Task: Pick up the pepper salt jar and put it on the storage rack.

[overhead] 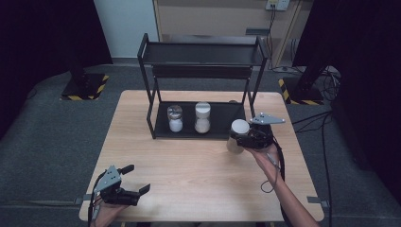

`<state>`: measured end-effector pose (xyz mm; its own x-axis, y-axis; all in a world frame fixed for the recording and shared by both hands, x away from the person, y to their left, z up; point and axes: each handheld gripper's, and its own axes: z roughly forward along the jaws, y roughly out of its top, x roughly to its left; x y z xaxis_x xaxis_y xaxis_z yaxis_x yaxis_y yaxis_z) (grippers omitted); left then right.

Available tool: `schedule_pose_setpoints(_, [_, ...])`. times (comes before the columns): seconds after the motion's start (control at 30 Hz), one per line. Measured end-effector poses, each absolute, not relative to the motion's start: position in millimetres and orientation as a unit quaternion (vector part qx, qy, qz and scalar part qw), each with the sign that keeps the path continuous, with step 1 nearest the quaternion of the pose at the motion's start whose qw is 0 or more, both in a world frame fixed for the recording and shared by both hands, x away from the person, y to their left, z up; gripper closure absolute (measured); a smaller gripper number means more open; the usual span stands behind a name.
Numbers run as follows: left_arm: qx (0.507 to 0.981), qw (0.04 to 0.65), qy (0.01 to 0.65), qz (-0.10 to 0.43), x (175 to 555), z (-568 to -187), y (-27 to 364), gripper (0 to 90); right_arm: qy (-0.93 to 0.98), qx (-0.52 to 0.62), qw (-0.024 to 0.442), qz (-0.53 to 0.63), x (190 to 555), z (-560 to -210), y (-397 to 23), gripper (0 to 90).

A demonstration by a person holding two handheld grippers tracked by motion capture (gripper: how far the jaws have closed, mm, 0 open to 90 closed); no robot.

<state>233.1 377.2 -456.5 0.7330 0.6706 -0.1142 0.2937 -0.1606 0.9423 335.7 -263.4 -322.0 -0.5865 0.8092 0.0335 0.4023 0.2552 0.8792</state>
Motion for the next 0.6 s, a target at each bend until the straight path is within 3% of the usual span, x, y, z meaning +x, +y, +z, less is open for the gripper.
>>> schedule_pose_setpoints(0.6, [0.743,0.561,0.323,0.168,233.1,-456.5,377.3,0.0,0.754,0.415,0.245,0.447,367.7,-310.0,-239.3,33.2])
